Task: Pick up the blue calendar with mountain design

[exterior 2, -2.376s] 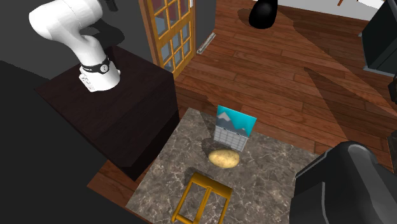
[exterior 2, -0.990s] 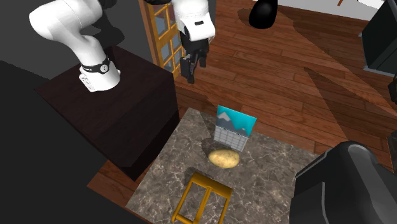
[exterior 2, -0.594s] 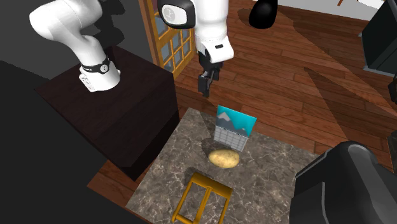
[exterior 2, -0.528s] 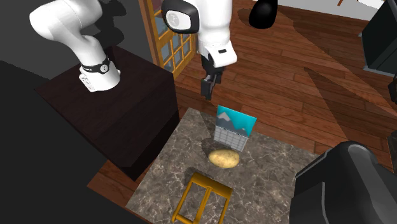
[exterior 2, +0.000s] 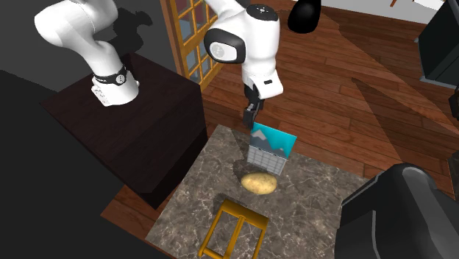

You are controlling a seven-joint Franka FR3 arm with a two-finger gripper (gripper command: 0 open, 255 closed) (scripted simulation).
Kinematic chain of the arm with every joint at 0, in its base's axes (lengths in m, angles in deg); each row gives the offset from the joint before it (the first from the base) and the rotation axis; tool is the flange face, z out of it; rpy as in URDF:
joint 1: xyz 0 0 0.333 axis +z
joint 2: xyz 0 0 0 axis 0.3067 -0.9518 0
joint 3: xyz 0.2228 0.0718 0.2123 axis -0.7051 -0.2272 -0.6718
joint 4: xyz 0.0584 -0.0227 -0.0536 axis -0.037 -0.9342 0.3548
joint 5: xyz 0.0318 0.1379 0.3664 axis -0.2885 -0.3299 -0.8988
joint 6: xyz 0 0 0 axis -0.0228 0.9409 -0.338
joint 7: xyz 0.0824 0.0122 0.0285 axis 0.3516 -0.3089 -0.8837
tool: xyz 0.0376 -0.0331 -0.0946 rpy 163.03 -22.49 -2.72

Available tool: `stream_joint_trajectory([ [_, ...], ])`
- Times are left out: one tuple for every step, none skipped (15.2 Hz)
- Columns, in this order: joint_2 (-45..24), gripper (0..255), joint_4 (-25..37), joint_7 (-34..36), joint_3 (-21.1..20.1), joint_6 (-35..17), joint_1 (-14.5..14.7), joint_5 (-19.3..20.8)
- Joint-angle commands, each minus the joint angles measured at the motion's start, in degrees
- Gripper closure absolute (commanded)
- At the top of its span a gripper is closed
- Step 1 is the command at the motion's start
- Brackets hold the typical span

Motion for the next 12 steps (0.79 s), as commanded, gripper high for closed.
stream_joint_trajectory([
  [-1.04, 0, -0.16, 0.15, 0.13, -1.22, 0.09, 0.23],
  [-1.59, 0, -0.22, 0.23, 0.20, -1.82, 0.14, 0.35],
  [-1.90, 0, -0.26, 0.27, 0.24, -2.17, 0.17, 0.42],
  [-1.90, 0, -0.25, 0.27, 0.24, -2.17, 0.17, 0.42],
  [-1.98, 255, -0.19, 0.31, 0.25, -2.18, 0.20, 0.44],
  [-1.95, 255, -0.19, 0.32, 0.24, -2.16, 0.21, 0.43],
  [-1.94, 255, -0.19, 0.32, 0.24, -2.16, 0.21, 0.43],
  [-1.95, 255, -0.18, 0.32, 0.24, -2.15, 0.21, 0.43],
  [-1.94, 255, -0.20, 0.33, 0.24, -2.16, 0.21, 0.43],
  [-1.95, 255, -0.20, 0.33, 0.24, -2.16, 0.21, 0.43],
  [-1.95, 255, -0.19, 0.32, 0.24, -2.16, 0.21, 0.43],
  [-1.94, 255, -0.20, 0.32, 0.24, -2.16, 0.21, 0.43],
])
